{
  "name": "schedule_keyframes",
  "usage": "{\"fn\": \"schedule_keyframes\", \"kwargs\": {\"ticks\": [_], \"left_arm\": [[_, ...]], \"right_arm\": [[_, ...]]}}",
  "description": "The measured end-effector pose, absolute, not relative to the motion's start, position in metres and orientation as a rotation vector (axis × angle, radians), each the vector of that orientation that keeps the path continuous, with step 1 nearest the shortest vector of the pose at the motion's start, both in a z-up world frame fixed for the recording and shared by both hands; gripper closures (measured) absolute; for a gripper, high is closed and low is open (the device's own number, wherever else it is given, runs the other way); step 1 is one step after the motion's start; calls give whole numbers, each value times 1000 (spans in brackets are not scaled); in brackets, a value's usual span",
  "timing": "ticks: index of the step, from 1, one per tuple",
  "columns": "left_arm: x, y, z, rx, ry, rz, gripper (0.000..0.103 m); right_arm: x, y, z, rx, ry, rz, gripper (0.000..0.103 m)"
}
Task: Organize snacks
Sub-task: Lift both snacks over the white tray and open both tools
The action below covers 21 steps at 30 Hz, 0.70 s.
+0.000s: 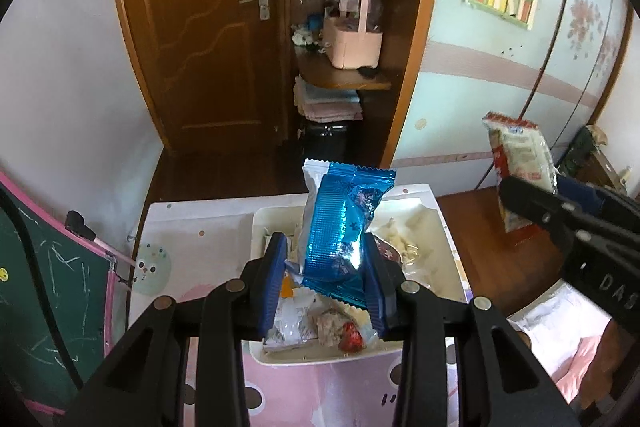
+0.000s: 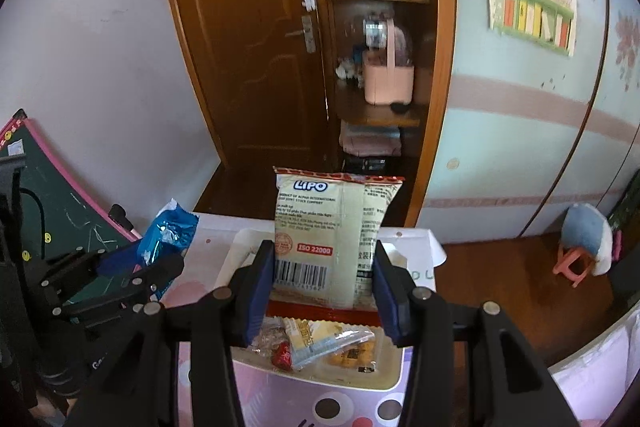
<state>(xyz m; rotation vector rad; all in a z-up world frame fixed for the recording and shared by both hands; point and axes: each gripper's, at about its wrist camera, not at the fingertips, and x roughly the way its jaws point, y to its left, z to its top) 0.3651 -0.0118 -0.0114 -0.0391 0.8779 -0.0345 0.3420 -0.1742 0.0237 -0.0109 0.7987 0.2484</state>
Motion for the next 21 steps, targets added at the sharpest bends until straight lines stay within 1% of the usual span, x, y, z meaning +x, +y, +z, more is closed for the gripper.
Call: {"fn": "schedule_keyframes", "kwargs": {"ticks": [9,10,11,12,13,14,16,17,19,21], "left_arm": [[405,-14,-49,-46,963,-7,67],[410,-13,-55,-46,976,1,64],[411,-12,-58,-47,981,10,61],[413,-11,-62,-43,986,22,43],[415,-9,-66,-37,989,37,22],[415,-7,-69,-29,983,71,19],[417,-2,-75,-26,981,95,13],[418,2,-79,-38,998,90,12],[420,11,-87,-80,1031,77,12],[419,16,-92,-95,1039,85,12]], "right_arm": [[377,-170,-24,-9,909,261,56],[381,-168,-30,-5,925,268,56],[384,-167,-36,1,939,276,56],[386,-166,-42,10,956,286,55],[389,-164,-49,20,976,296,50],[390,-164,-54,27,990,293,49],[393,-164,-65,44,1012,281,35],[394,-165,-68,50,1018,281,32],[395,-166,-74,62,1025,282,23],[394,-164,-77,56,1024,274,22]]}}
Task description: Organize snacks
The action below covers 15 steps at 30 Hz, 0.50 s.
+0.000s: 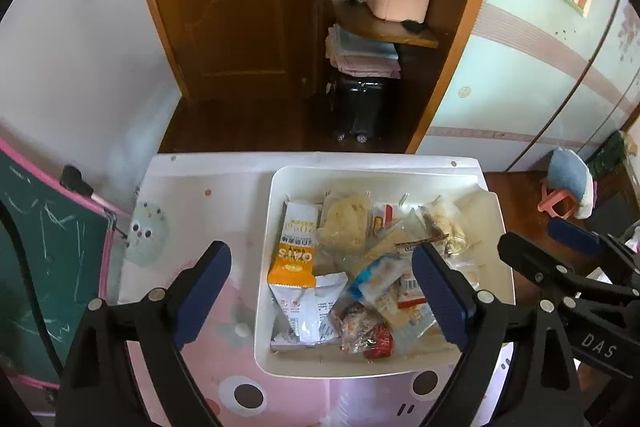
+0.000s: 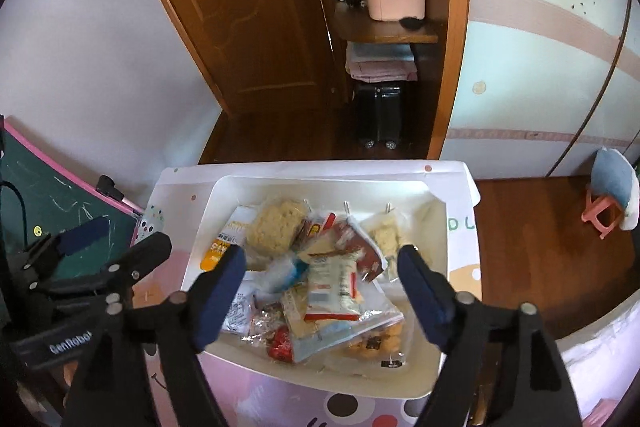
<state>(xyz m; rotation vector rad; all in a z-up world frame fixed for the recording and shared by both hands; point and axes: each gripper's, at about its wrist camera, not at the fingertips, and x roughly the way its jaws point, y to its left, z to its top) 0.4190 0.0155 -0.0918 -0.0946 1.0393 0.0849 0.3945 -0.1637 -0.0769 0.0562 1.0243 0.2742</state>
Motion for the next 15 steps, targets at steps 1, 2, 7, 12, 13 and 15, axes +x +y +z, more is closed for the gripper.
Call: {"fn": "schedule_keyframes", "kwargs": {"ticks": [1,2,7,12,13,15], "left_arm": [[418,17,-93,-92,1040,88,12],[416,18,-94,-90,1038,90,12],[410,19,-92,-81,1037,89,11],[404,21,-86,-83,1034,89,11],[403,21,-86,-81,1032,89,11],[398,22,-84,-78,1028,88,11]], "right_arm": [[394,-163,-77,53,1024,270,22],[394,-163,-78,53,1023,268,22],[392,-164,-78,64,1022,257,22],[387,-165,-76,66,1019,240,22],[384,-166,-75,70,1017,237,22],[379,-167,-74,73,1016,231,22]]}}
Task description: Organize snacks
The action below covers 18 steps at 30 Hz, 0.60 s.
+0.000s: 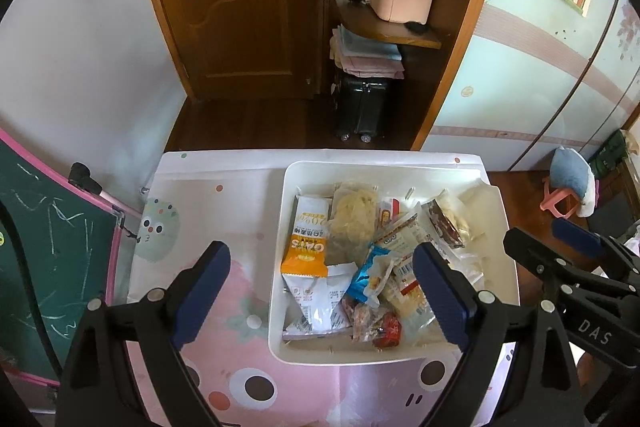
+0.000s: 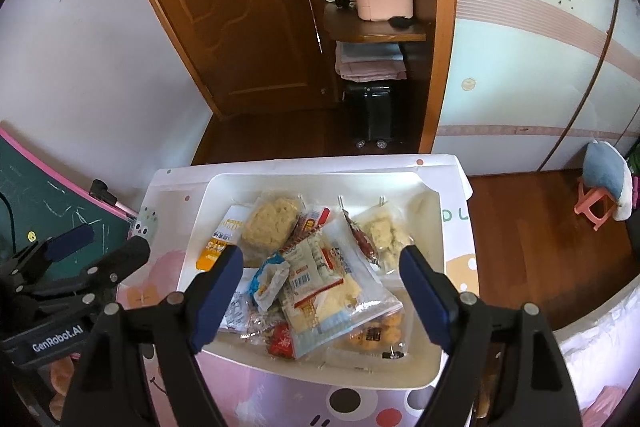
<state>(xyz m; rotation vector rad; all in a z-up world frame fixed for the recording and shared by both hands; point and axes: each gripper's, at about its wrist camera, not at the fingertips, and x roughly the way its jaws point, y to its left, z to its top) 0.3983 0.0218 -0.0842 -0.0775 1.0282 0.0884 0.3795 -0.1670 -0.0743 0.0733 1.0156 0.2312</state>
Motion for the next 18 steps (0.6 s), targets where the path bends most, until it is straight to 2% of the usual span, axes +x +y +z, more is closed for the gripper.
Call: {"fn": "schedule_keyframes", "kwargs": {"ticks": [18], "left_arm": [[303,22,-80,-23,1032,95,5]], "right_arm": [[274,-171,-74,93,1005,198,22]]}}
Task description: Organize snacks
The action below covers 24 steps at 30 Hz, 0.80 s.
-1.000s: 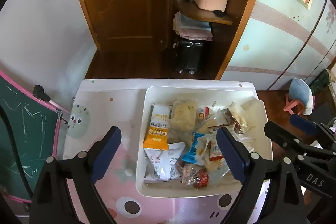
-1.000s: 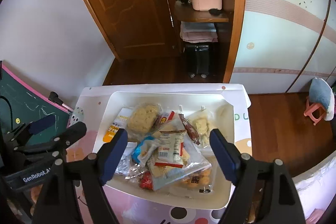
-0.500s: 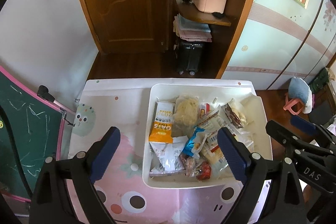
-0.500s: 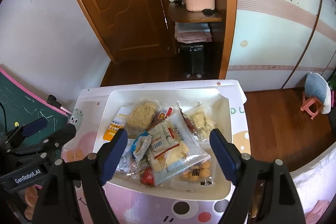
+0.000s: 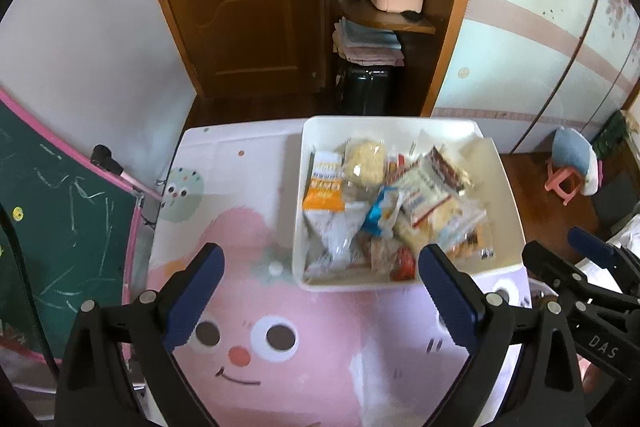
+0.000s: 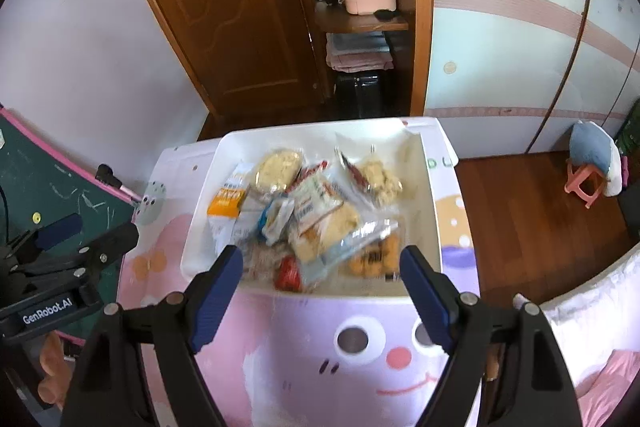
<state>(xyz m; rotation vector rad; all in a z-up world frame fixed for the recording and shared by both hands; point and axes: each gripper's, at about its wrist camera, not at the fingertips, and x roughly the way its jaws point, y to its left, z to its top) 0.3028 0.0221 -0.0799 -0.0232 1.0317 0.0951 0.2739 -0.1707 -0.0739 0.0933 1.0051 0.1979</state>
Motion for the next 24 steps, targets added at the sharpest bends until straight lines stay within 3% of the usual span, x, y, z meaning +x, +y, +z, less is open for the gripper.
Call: {"fn": "schedule_keyframes", "kwargs": {"ticks": [24], "left_arm": [[156,34,-38,-26,1018,84,3]], "right_arm": [[135,-152,-26,144,976,279,21]]}}
